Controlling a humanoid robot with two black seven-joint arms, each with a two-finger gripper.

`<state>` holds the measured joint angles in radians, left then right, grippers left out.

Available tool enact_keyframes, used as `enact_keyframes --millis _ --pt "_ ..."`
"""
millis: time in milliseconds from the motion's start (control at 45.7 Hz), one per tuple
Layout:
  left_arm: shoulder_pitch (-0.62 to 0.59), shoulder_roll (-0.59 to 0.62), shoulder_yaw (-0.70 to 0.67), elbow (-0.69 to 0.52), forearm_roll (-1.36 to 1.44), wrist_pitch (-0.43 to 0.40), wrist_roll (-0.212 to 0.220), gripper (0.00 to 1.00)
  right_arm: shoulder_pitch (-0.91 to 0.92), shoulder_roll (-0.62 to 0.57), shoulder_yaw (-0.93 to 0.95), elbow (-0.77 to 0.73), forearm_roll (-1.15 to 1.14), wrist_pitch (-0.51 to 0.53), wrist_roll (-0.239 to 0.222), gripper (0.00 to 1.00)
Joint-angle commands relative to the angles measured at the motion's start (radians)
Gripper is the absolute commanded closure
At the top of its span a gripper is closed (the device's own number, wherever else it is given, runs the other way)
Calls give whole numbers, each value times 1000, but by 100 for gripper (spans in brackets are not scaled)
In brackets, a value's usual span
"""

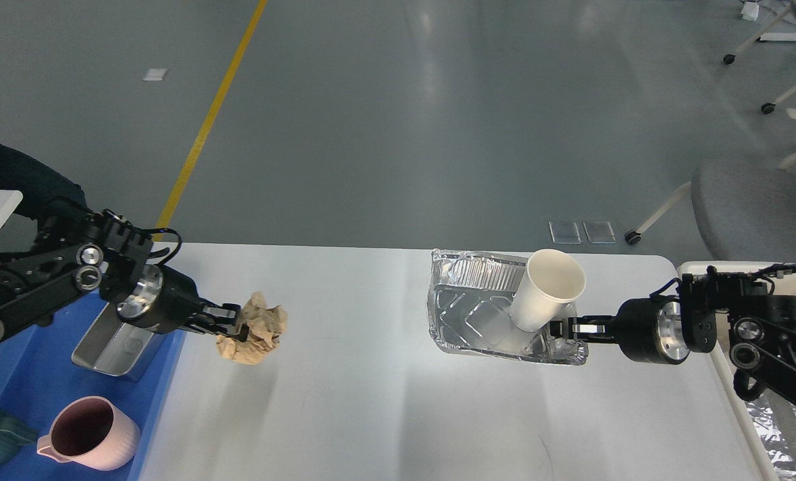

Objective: Tidy desktop
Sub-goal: 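Grasp the crumpled paper with the left gripper and lift it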

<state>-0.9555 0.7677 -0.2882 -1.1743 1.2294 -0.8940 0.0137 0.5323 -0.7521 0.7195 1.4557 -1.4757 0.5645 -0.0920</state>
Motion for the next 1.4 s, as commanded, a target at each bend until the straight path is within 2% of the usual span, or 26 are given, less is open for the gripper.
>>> enact_keyframes --millis 0,197,416,569,745,854,1029,1205,1380 --pt "-11 119 -130 -27 -53 -66 -20 100 0 -3 0 0 0 0 0 100" --pt "-149 150 -357 -15 -108 -66 0 100 1 -13 0 2 0 0 0 100" --pt "-382 128 -358 68 -145 -66 6 100 6 -18 0 3 0 0 0 100" --pt "-525 -68 -329 162 -139 -66 23 100 8 -18 -2 3 -2 2 0 100" --pt "-647 -312 -249 353 -133 -66 35 99 8 -19 0 3 -2 2 0 100" --pt "-660 -439 -215 436 -131 -66 40 99 9 -18 0 3 -2 2 0 100" --pt "-640 -614 -123 449 -143 -66 65 99 21 -18 0 3 -2 0 -2 100" --pt "-595 -715 -104 447 -140 -66 66 99 20 -16 0 -2 -3 0 0 100" --pt "-562 -760 -63 449 -139 -66 77 99 21 -12 0 -5 -3 0 -2 100"
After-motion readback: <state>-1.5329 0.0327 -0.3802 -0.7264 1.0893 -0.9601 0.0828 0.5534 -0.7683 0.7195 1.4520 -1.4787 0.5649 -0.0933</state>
